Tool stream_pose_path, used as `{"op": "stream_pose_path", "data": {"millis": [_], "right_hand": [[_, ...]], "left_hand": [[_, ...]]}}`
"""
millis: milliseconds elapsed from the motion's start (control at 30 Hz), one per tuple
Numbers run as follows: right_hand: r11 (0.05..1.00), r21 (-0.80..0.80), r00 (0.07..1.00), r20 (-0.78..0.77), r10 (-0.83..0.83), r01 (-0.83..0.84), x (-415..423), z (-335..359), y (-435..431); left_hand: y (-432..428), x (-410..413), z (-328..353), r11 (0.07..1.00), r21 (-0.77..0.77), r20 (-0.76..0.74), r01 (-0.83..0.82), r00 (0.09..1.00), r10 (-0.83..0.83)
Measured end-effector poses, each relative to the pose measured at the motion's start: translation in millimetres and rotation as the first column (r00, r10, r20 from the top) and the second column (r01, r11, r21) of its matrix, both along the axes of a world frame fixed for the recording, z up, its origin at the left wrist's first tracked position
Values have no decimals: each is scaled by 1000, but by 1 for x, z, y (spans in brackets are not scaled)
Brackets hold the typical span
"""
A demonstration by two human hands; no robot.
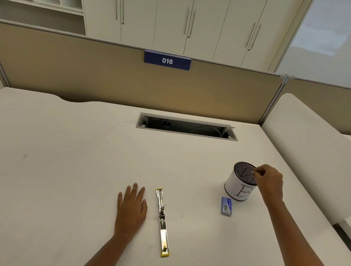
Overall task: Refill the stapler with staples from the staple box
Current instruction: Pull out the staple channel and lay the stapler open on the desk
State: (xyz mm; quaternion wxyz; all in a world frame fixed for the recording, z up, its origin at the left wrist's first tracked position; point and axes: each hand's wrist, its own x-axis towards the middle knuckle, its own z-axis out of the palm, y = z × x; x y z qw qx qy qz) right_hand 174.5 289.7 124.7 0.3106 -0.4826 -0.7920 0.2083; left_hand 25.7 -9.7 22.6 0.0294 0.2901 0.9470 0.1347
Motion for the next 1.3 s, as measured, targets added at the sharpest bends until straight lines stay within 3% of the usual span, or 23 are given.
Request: {"op": "stream_pose_path", "data": {"millis": [167,367,600,767,867,1300], "right_hand": [[999,-33,1000,-29,5,-6,1,-2,0],[998,58,993,-117,32,-26,-2,-16,-24],[986,-1,986,14,169,-169,-8,-55,-70],[846,-156,821,205,533,-511,-15,-88,-107],[768,-207,721,264,640,-606,-23,-96,-122],[671,-41,545,546,636,-741,-31,-98,-135]], "left_hand": [[-1,1,-1,1000,23,9,-5,1000,5],[0,1,1,999,28,19,-29,999,28],[0,2,-1,997,78,30,-18,999,16],[1,2,-1,996,84,39,-43,998,40],[1,1,-1,997,64,37,-40,999,38],[2,0,-2,994,101,62,-47,997,40]]}}
